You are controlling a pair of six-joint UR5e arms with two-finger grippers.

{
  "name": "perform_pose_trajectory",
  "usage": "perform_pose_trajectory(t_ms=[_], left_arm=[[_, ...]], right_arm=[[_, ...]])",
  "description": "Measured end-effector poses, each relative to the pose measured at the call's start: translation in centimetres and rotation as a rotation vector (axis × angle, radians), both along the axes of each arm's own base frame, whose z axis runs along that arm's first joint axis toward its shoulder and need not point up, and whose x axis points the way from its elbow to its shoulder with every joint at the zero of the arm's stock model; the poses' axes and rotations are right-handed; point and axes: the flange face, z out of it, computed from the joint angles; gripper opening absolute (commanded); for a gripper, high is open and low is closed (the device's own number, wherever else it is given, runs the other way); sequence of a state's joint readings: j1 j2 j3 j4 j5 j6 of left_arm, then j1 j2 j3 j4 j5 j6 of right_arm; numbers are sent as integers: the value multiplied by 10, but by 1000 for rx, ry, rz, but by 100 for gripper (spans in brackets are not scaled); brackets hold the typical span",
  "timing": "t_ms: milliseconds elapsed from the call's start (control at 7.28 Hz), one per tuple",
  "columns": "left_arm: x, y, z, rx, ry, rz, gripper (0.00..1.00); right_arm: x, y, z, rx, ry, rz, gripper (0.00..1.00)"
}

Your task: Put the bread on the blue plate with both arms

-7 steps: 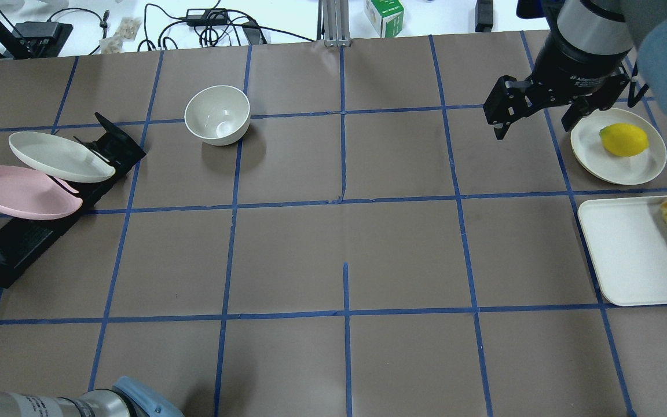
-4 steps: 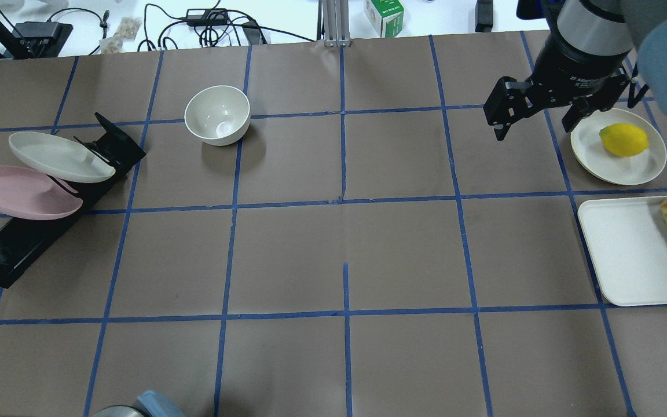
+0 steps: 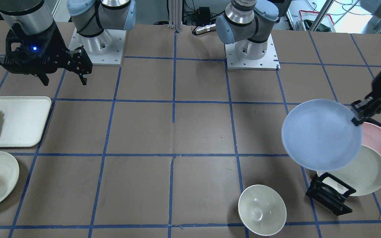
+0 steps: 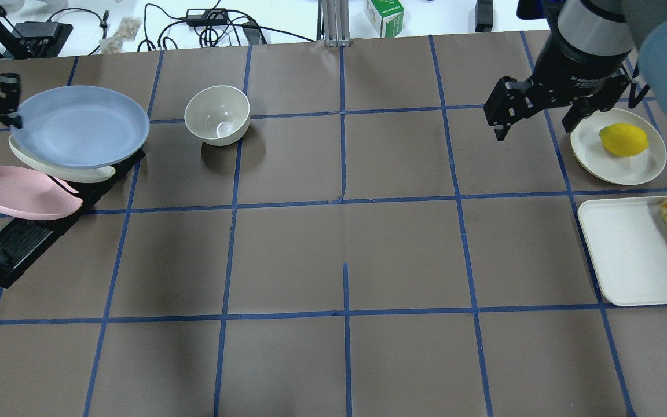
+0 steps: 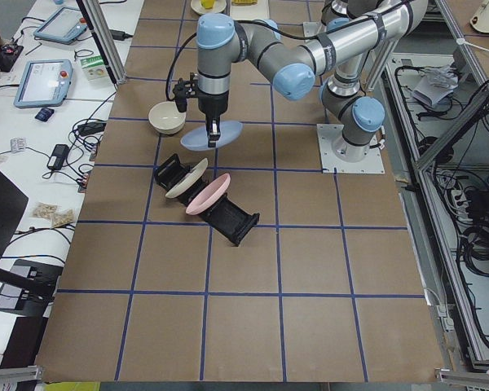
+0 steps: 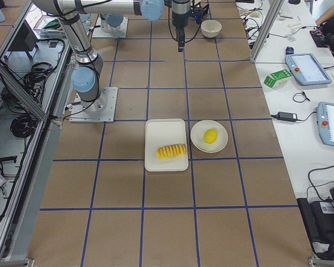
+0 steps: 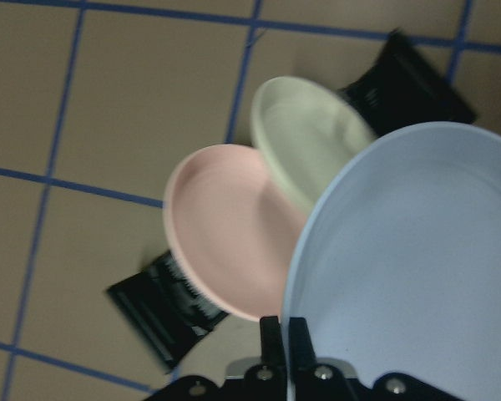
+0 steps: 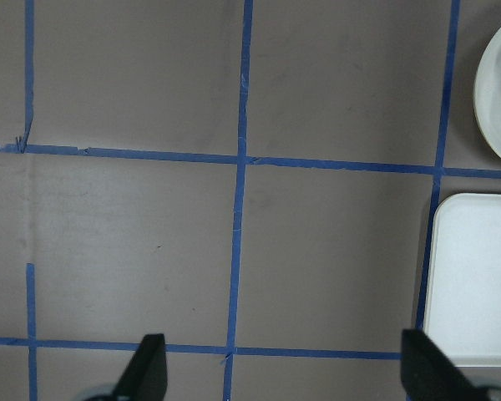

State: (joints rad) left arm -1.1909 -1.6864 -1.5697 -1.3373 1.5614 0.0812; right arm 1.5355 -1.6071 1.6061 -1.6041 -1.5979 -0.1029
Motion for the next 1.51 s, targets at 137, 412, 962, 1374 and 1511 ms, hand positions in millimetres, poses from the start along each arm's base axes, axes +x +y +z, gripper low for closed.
perform_pose_trajectory(t_ms=[137,412,962,1374,1511], left_arm=[[-51,-8,-21,-7,87,61,0],[-125,-17,-77,-48,254,148,0],[-258,12,-177,-85,402,137,0],[-308,41,-208,-33,405,80,0],[-312,49,-219,-11,401,73,0]], right_arm=[[0,0,0,1,1,0,100],[-2,1,0,4,6,-3,100],[-3,0,-1,5,6,-5,100],[-5,0,-1,5,6,12,100],[-9,-1,-2,8,7,16,100]])
